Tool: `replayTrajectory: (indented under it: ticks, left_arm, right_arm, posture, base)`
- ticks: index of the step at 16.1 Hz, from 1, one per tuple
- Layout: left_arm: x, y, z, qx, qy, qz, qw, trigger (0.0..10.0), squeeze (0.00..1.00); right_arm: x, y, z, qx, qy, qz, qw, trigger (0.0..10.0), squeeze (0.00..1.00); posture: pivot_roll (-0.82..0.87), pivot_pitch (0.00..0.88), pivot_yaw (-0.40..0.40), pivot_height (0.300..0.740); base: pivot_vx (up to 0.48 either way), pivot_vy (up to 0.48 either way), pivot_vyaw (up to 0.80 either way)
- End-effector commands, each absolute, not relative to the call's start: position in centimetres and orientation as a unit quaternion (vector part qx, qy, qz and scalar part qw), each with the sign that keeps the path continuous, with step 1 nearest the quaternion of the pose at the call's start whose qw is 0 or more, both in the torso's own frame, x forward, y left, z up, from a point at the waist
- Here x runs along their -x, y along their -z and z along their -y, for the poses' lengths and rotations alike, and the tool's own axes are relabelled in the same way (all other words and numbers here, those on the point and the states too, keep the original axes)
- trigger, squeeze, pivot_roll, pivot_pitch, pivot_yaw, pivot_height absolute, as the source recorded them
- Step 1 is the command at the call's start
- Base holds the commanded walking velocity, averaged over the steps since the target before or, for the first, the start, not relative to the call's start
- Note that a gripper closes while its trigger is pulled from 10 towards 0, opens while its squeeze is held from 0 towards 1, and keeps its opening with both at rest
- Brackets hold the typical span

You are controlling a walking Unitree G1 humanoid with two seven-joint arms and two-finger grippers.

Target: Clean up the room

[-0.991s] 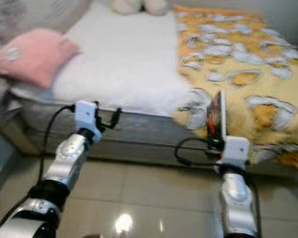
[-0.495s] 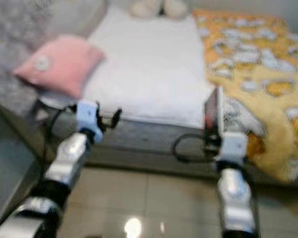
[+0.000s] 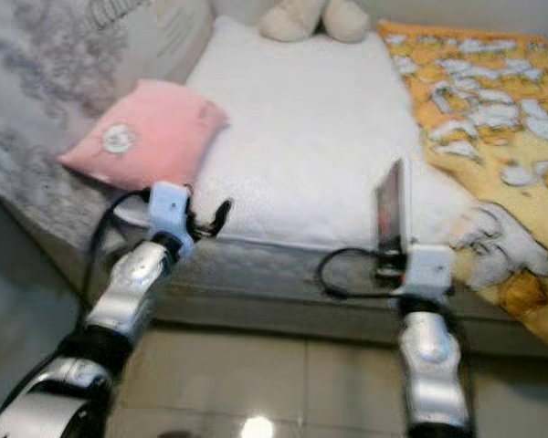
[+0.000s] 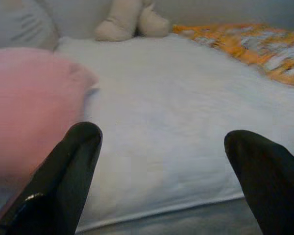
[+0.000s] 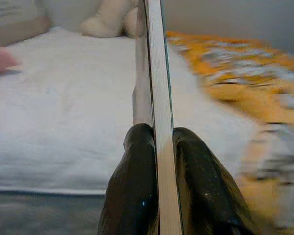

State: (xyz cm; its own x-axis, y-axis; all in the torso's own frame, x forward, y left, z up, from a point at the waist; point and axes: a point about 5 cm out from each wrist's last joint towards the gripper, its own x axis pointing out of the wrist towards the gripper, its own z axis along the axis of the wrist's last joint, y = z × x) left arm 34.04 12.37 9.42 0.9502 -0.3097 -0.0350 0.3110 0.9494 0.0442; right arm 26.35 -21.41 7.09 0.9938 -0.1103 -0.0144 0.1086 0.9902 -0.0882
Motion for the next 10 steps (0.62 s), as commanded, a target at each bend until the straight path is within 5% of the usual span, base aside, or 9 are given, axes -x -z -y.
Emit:
replayTrajectory:
  ticks: [1, 10]
  left_arm:
    - [-34.33, -9.94, -11.75, -0.022, 0.161, -0.007, 0.987, 10.0, 0.0]
    - [-34.42, -10.17, -11.65, -0.008, 0.15, -0.006, 0.989, 10.0, 0.0]
  right_arm:
    - [-26.42, -8.1, 21.89, 0.05, 0.057, 0.016, 0.997, 0.0, 0.0]
    - [-26.76, -8.69, 22.4, 0.056, 0.065, 0.027, 0.996, 0.0, 0.0]
  posture:
    - [-0.03, 0.0, 0.008, 0.74]
    - [-0.02, 0.0, 0.008, 0.74]
  base:
    - [0.386, 0.281, 0.0]
    - [0.388, 0.281, 0.0]
